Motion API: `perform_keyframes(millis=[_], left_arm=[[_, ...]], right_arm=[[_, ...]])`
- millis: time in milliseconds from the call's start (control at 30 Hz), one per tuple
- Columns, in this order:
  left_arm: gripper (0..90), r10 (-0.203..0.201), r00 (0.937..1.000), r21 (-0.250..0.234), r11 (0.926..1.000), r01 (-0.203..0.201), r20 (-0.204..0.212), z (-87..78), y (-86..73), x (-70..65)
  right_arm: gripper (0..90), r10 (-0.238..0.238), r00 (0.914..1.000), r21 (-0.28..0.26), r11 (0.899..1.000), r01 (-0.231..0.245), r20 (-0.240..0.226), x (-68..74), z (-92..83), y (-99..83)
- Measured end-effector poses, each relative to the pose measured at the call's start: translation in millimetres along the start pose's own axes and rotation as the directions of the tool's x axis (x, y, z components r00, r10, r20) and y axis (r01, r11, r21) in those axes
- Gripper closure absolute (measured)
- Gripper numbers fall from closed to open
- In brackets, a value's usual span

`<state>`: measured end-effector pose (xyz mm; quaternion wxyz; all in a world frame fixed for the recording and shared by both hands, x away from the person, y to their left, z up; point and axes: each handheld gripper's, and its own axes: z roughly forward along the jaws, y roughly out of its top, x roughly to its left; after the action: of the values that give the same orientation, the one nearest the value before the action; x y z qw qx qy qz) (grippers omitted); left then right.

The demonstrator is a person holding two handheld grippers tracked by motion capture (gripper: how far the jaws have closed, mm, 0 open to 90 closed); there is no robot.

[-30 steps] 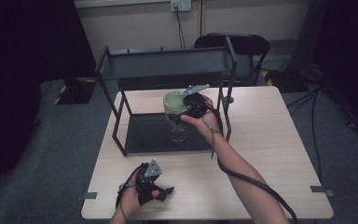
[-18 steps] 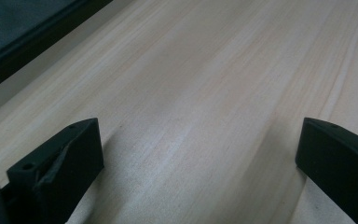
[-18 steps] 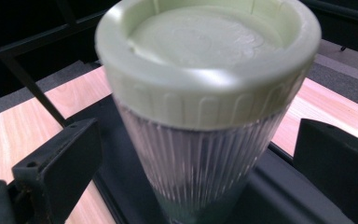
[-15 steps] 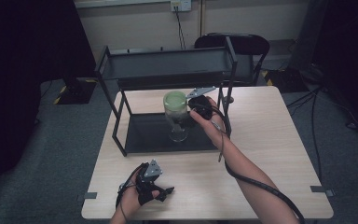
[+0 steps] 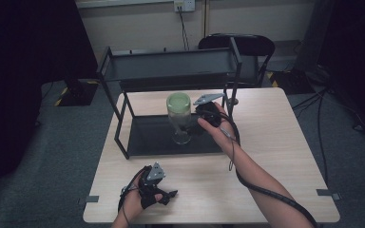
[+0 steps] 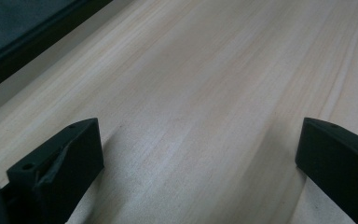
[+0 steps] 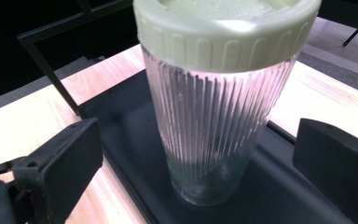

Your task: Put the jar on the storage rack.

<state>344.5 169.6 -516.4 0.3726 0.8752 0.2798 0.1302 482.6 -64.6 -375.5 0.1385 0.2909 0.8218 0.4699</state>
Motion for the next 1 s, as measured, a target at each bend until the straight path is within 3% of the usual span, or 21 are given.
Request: perform_keyframes(millis=[1000], left_arm=[[0.0, 0.0, 1.0, 0.001, 1.0, 0.0, 0.0, -0.1, 0.0, 0.0]], right_arm=[[1.1, -0.035, 0.9985, 0.022, 0.999, 0.036, -0.043, 13.2, -19.9, -32.7]])
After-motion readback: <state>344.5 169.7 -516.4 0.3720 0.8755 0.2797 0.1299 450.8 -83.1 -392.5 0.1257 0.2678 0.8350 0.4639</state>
